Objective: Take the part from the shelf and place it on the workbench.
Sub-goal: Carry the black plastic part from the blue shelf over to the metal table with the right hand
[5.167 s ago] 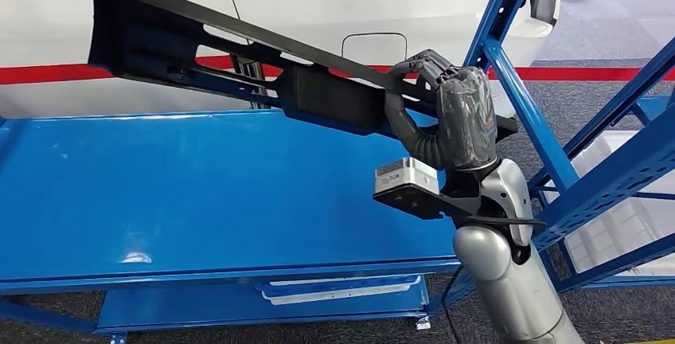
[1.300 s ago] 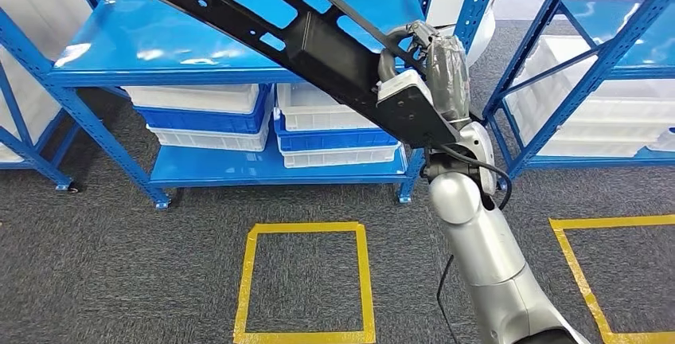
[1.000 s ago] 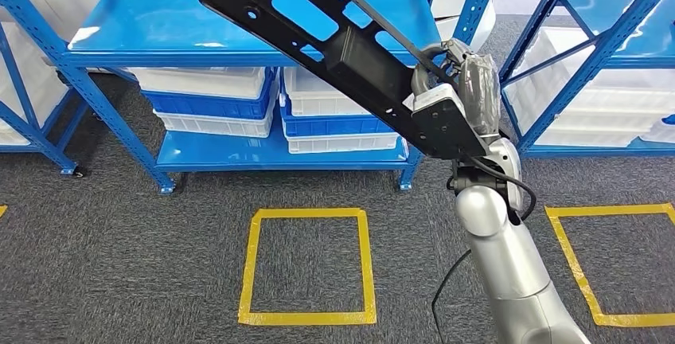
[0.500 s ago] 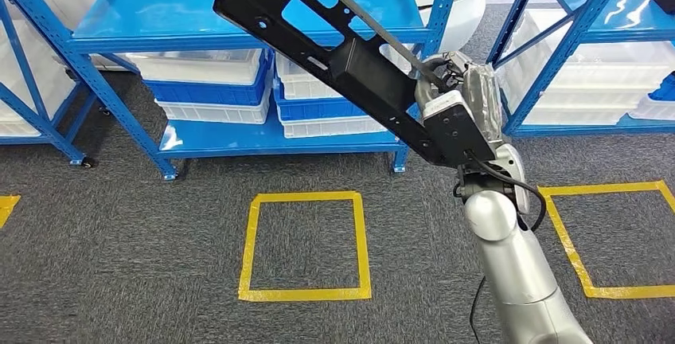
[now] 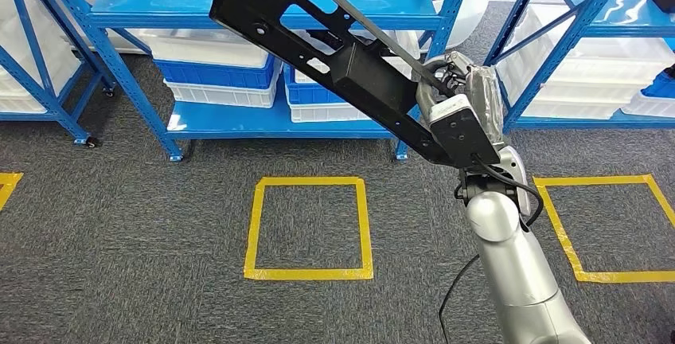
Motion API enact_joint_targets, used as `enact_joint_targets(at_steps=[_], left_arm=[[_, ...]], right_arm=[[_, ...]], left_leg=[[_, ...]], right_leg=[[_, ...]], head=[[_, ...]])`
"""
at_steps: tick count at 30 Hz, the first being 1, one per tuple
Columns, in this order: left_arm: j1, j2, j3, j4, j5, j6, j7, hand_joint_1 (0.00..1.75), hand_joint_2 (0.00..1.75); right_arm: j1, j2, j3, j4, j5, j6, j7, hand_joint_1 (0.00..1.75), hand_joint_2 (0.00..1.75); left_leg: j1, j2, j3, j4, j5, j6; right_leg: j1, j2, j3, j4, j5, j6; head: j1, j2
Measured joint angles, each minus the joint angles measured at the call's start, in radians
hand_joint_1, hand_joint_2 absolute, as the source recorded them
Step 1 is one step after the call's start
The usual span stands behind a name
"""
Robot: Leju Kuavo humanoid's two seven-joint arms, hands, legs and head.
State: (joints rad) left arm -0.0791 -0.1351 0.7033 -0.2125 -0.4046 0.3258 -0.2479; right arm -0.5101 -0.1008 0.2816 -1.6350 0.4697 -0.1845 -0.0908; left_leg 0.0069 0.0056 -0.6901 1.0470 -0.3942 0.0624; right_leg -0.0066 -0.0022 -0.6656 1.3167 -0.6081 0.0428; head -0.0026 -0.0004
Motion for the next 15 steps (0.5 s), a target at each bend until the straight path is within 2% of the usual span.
enact_joint_targets(at_steps=[1,2,3,4,5,6,7,8,9,10,12,13,14,15], left_arm=[[0.0,-0.001,0.003,0.0,0.006,0.007,0.003,0.0,1.75],[0.0,-0.002,0.005,0.0,0.011,0.014,0.006,0.0,1.75],[-0.001,-0.004,0.008,0.0,0.016,0.02,0.009,0.0,1.75],[-0.001,-0.006,0.011,0.0,0.019,0.025,0.01,0.0,1.75],[-0.001,-0.007,0.015,0.0,0.022,0.029,0.012,0.0,1.75],[-0.001,-0.008,0.019,0.0,0.024,0.033,0.014,0.0,1.75],[-0.001,-0.009,0.023,0.0,0.026,0.036,0.014,0.0,1.75],[0.0,-0.009,0.026,0.0,0.027,0.038,0.015,0.0,1.75],[0.001,-0.01,0.028,0.0,0.028,0.04,0.015,0.0,1.75],[0.002,-0.01,0.029,0.0,0.029,0.041,0.016,0.0,1.75],[0.003,-0.01,0.029,0.0,0.031,0.042,0.016,0.0,1.75],[0.003,-0.011,0.029,0.0,0.032,0.042,0.016,0.0,1.75],[0.003,-0.011,0.03,0.0,0.032,0.042,0.016,0.0,1.75],[0.003,-0.01,0.03,0.0,0.032,0.042,0.015,0.0,1.75]], right_arm=[[-0.003,0.003,0.0,0.003,-0.001,0.0,-0.004,1.75,1.75],[-0.007,0.008,0.001,0.006,-0.001,0.001,-0.007,1.75,1.75],[-0.013,0.015,0.002,0.009,0.0,0.001,-0.009,1.75,1.75],[-0.019,0.023,0.003,0.011,0.001,0.001,-0.011,1.75,1.75],[-0.024,0.031,0.005,0.014,0.001,0.001,-0.013,1.75,1.75],[-0.029,0.038,0.006,0.017,0.002,0.001,-0.014,1.75,1.75],[-0.032,0.045,0.007,0.021,0.002,0.002,-0.016,1.75,1.75],[-0.036,0.052,0.009,0.026,0.003,0.002,-0.016,1.75,1.75],[-0.039,0.058,0.01,0.03,0.003,0.002,-0.016,1.75,1.75],[-0.041,0.064,0.012,0.035,0.003,0.003,-0.016,1.75,1.75],[-0.045,0.074,0.016,0.041,0.003,0.003,-0.017,1.75,1.75],[-0.045,0.078,0.018,0.045,0.003,0.003,-0.017,1.75,1.75],[-0.046,0.08,0.019,0.049,0.003,0.003,-0.017,1.75,1.75],[-0.046,0.082,0.02,0.053,0.003,0.004,-0.017,1.75,1.75]], left_leg=[[0.0,0.0,-0.013,0.0,0.012,-0.002],[0.0,0.0,-0.024,0.0,0.023,-0.006],[-0.002,-0.001,-0.033,0.001,0.034,-0.01],[-0.002,0.0,-0.037,-0.002,0.046,-0.016],[-0.003,0.0,-0.038,-0.007,0.058,-0.021],[-0.003,0.0,-0.038,-0.015,0.072,-0.028],[-0.003,0.0,-0.037,-0.024,0.082,-0.034],[-0.001,-0.002,-0.041,-0.025,0.077,-0.04],[0.0,-0.005,-0.048,-0.012,0.051,-0.046],[0.002,-0.007,-0.06,0.021,0.005,-0.052],[0.007,-0.009,-0.09,0.148,-0.103,-0.064],[0.009,-0.009,-0.1,0.216,-0.133,-0.071],[0.012,-0.008,-0.1,0.263,-0.137,-0.077],[0.016,-0.008,-0.083,0.276,-0.121,-0.082]], right_leg=[[0.0,0.0,0.042,-0.046,0.023,0.007],[0.001,0.0,0.096,-0.117,0.039,0.008],[0.005,0.0,0.151,-0.198,0.043,0.003],[0.009,0.0,0.188,-0.259,0.041,-0.004],[0.014,0.0,0.208,-0.298,0.036,-0.011],[0.019,0.0,0.21,-0.316,0.037,-0.017],[0.013,0.0,0.199,-0.317,0.049,-0.024],[0.006,-0.002,0.194,-0.321,0.061,-0.032],[-0.001,-0.004,0.187,-0.324,0.075,-0.043],[-0.009,-0.006,0.178,-0.326,0.09,-0.052],[-0.009,-0.008,0.151,-0.324,0.117,-0.062],[-0.009,-0.008,0.135,-0.323,0.129,-0.061],[-0.01,-0.008,0.119,-0.321,0.14,-0.058],[-0.011,-0.009,0.104,-0.318,0.15,-0.053]], head=[[0.0,0.0],[0.0,0.0],[0.0,0.0],[-0.001,0.0],[-0.001,0.0],[-0.001,0.0],[-0.001,0.0],[-0.001,0.0],[-0.002,0.0],[-0.003,0.0],[-0.006,0.0],[-0.006,0.0],[-0.006,0.0],[-0.006,0.0]])
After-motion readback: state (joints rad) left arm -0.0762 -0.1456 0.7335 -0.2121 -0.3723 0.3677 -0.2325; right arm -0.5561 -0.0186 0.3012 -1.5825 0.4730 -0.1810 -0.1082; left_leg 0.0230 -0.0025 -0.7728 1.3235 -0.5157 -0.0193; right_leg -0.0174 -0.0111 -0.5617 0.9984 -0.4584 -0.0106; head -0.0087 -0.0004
